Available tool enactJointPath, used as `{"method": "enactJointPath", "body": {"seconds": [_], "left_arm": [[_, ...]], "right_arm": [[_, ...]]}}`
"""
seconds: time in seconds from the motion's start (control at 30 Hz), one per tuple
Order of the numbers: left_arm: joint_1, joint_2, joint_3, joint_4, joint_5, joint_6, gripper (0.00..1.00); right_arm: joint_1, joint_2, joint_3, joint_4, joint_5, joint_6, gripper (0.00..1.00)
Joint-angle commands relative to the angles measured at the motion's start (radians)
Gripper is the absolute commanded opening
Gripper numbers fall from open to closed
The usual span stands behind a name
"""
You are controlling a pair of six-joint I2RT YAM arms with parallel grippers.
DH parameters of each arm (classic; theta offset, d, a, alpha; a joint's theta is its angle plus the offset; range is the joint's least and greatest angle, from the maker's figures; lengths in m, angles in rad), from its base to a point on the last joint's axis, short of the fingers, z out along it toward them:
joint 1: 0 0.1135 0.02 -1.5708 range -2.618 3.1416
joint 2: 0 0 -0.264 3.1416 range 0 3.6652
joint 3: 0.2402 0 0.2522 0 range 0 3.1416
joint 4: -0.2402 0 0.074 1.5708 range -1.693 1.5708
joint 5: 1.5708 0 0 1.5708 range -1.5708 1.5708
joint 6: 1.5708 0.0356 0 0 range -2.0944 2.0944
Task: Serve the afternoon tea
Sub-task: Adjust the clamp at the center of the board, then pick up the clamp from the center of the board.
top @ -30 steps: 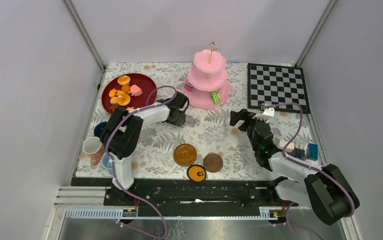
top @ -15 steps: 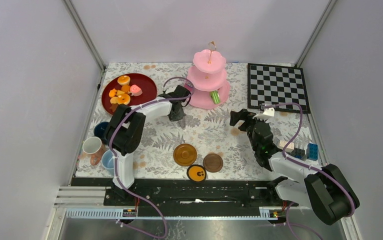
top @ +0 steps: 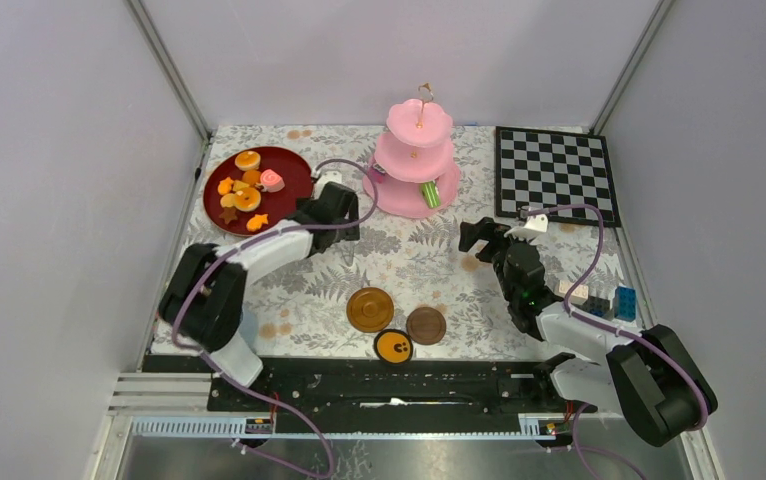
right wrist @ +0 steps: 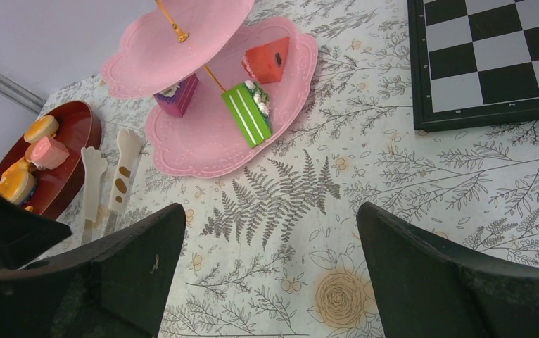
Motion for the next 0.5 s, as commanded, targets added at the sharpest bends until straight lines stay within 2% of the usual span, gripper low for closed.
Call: {"method": "enactJointPath", "body": {"seconds": [0.0, 0.07, 0.17, 0.27, 0.33, 0.47], "left_arm": [[-0.007, -0.167, -0.143, 0.285, 0.007, -0.009, 0.99], [-0.024, -0.207, -0.216, 0.396, -0.013, -0.03, 0.99], [-0.076, -0.238, -0.349, 0.586, -0.154, -0.074, 0.99], [-0.157, -0.241, -0.507, 0.894, -0.275, -0.03, 0.99], [-0.193, -0.197, -0.577, 1.055, -0.333, -0.006, 0.99], [-0.227, -0.064, -0.6, 1.171, -0.378, 0.012, 0.99]], "right_arm": [[-0.01, 0.003, 0.041, 0.019, 0.014, 0.007, 0.98], [-0.01, 0.004, 0.041, 0.019, 0.014, 0.007, 0.98], [-0.01, 0.002, 0.04, 0.019, 0.014, 0.008, 0.98], [-0.009, 0.001, 0.038, 0.019, 0.015, 0.008, 0.98], [-0.01, 0.0, 0.037, 0.021, 0.015, 0.009, 0.98], [-0.01, -0.002, 0.037, 0.021, 0.017, 0.01, 0.98]]}}
